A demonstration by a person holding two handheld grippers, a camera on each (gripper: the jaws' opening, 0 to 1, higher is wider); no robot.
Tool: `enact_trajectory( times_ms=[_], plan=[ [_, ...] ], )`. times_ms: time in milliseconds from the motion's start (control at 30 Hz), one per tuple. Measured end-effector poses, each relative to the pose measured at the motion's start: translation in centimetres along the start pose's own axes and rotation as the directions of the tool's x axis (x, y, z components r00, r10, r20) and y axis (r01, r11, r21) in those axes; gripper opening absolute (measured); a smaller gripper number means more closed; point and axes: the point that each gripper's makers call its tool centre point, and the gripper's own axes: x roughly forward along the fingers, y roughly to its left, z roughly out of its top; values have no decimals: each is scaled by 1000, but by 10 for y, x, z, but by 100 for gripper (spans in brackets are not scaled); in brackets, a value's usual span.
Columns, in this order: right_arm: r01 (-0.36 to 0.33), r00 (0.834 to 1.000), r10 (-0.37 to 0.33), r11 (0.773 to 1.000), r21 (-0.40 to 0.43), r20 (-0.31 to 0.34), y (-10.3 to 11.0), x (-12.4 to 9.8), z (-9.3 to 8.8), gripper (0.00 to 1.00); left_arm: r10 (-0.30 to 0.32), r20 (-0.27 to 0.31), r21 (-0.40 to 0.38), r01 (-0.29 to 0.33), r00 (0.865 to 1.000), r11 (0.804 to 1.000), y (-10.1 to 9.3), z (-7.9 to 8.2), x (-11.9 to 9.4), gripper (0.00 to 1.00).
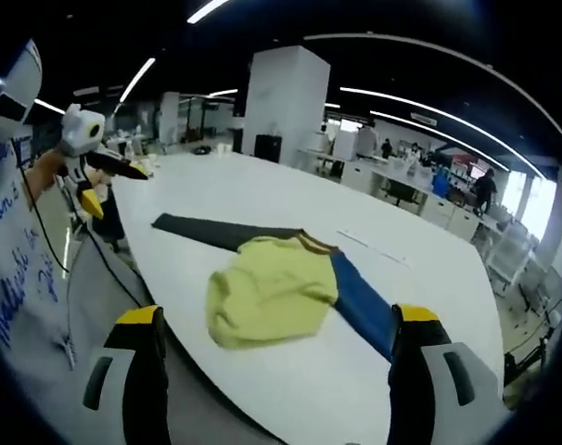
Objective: Fold the garment on the visible template until the final outline fits inside the template.
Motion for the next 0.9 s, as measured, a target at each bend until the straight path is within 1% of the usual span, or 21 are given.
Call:
enact_trajectory(
  times_ms=[133, 500, 667, 800, 900],
  plan=[
    [6, 1000, -6, 1000, 1, -8, -1, 0, -3, 100, -6, -12, 8, 6, 1000, 1000, -2, -1, 2, 86],
    [11, 1000, -11, 1000, -7, -15, -4, 0, -5, 100, -8, -2, 10, 8, 1000, 1000, -4, 2, 2, 86],
    [7, 1000, -7, 1000, -21, -27, -4, 2, -7, 100, -13, -21, 4, 13, 1000, 1000, -5, -3, 3, 84],
    [6, 1000, -7, 1000, -24, -25, -6, 3, -8, 100, -17, -16, 0, 17, 1000, 1000, -5, -3, 5, 83],
    [-2, 999, 1, 1000, -24, -33, -6, 5, -10, 100, -23, -18, 2, 23, 1000, 1000, -6, -4, 7, 79]
  ],
)
